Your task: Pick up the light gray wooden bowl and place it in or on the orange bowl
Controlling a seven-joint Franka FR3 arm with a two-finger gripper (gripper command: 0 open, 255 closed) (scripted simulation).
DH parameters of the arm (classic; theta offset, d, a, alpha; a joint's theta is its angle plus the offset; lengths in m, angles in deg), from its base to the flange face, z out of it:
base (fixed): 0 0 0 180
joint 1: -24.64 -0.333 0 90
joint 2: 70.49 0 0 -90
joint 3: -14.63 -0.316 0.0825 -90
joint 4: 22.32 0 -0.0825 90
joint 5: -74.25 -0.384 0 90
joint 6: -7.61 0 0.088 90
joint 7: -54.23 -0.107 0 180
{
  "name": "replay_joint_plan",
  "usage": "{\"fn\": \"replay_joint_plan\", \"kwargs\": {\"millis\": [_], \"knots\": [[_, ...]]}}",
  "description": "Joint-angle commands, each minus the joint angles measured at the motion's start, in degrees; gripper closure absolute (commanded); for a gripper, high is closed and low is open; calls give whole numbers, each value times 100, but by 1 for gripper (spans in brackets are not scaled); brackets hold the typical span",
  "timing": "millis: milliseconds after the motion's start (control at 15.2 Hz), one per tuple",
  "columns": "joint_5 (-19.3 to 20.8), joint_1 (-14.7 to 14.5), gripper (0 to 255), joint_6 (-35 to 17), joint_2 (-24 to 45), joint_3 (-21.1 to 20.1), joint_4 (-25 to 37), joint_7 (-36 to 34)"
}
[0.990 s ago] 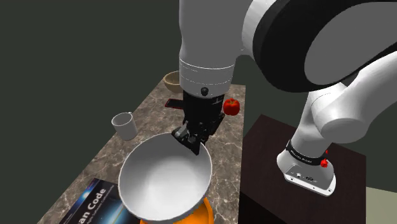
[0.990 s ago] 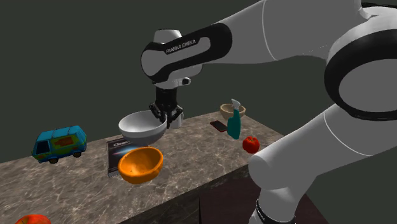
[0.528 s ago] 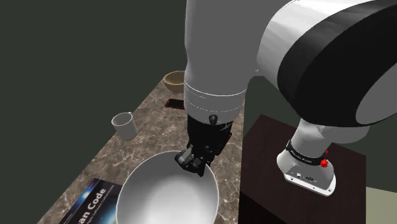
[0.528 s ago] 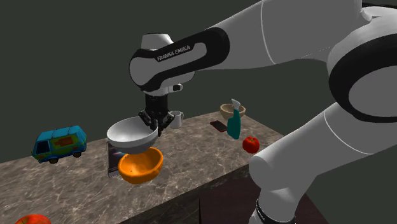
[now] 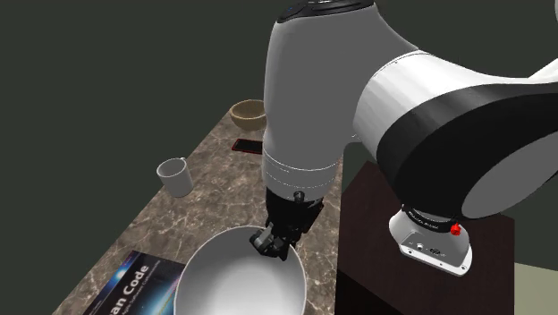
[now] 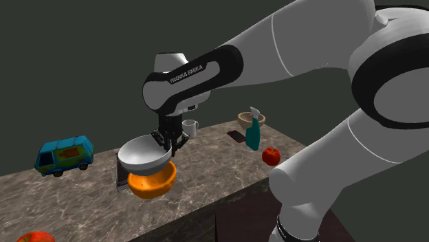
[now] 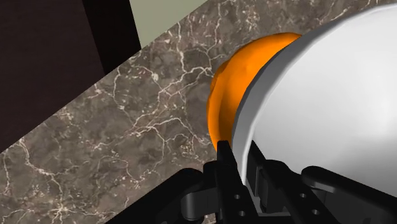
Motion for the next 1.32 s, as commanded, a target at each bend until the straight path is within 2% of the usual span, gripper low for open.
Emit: {"fn": "replay_joint_plan", "kwargs": {"millis": [0, 330, 858, 924, 1254], "knots": [[-16, 9, 255, -189, 69, -65, -113, 0], [-42, 44, 255, -666, 279, -246, -383, -17], [-42, 44, 255, -666, 279, -246, -383, -17], [-42, 44, 0, -667, 279, -246, -383, -16], [-42, 44, 0, -666, 279, -246, -383, -17]]}}
